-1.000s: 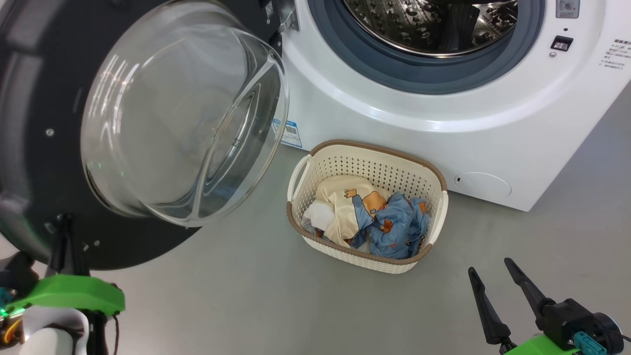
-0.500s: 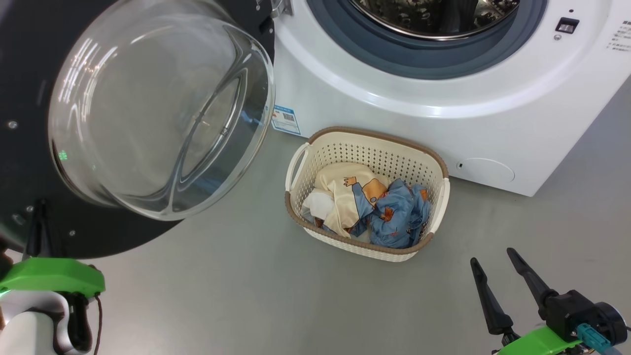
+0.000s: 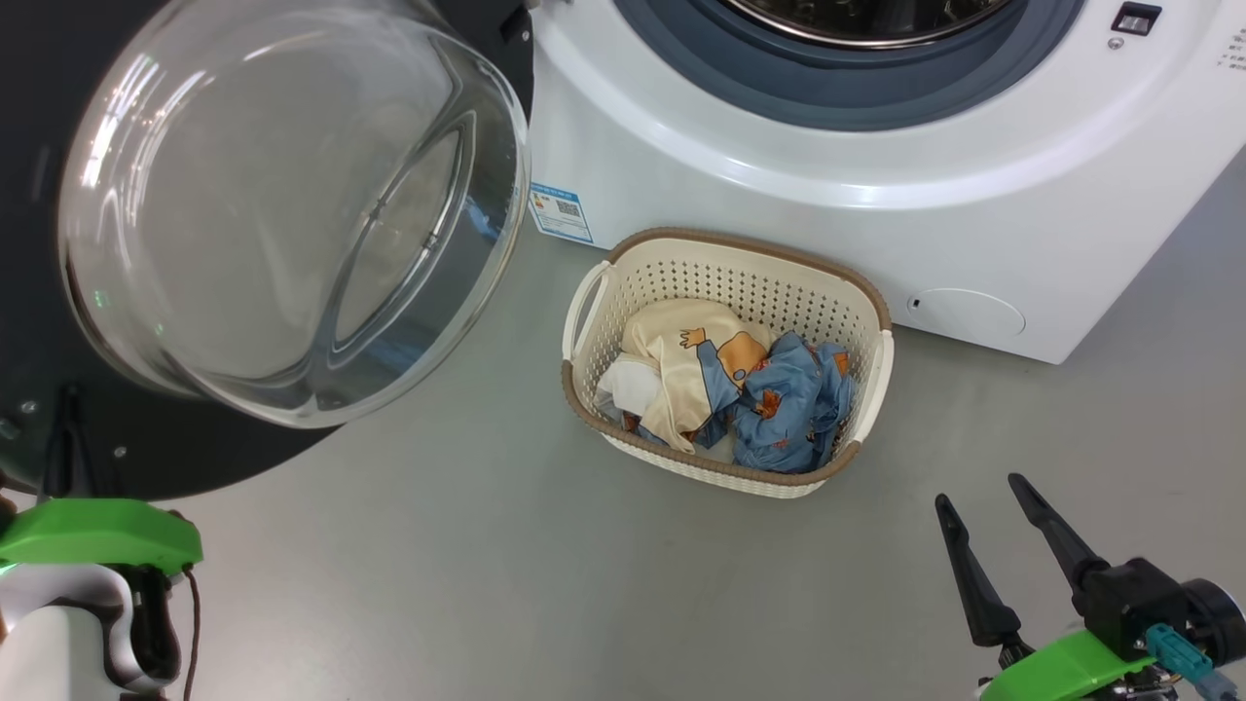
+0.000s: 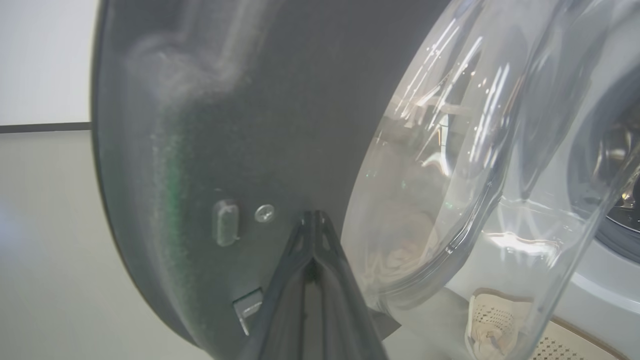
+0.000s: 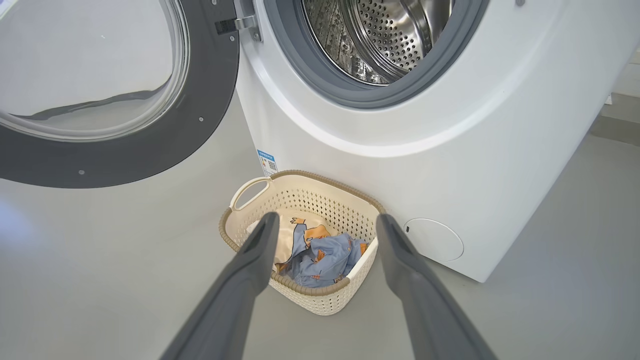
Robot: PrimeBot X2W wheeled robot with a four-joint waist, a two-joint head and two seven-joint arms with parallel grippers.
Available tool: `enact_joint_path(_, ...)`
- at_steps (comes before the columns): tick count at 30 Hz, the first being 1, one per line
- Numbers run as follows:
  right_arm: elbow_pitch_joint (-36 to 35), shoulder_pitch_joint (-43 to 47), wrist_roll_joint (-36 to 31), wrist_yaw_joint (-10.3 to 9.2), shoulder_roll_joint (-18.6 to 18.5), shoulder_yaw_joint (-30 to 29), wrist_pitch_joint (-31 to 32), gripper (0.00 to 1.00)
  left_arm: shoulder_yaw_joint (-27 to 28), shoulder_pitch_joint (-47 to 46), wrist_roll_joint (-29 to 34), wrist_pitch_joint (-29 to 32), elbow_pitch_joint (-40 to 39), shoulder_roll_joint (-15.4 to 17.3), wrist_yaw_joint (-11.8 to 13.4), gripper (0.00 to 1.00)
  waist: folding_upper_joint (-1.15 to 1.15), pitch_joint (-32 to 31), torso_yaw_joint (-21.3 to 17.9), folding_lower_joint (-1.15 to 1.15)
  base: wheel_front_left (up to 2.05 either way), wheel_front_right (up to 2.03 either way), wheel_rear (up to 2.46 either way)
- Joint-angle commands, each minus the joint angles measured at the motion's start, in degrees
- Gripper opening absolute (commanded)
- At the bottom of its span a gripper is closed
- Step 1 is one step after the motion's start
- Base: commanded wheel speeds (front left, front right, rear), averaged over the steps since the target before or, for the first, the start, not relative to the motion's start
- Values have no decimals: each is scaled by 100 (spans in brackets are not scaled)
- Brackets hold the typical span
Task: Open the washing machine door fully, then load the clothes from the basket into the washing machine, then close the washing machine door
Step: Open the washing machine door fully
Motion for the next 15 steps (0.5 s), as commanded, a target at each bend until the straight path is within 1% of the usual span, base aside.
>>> enact_joint_path(1,-170,-131,-59,8,-48,119,2,100,297,-229,71,-37,-77,245,-27,0,0,22,-18,0,0,0,0)
enact_joint_path(7,-186,-168,-83,8,-47,119,22,100,550,-296,238,-37,-29,178,-116,0,0,62,-62,0,0,0,0)
enact_joint_path(15,-143,-205,-79,8,-15,108,11,100,721,-325,476,-37,-84,105,-232,0,0,20,-109,0,0,0,0)
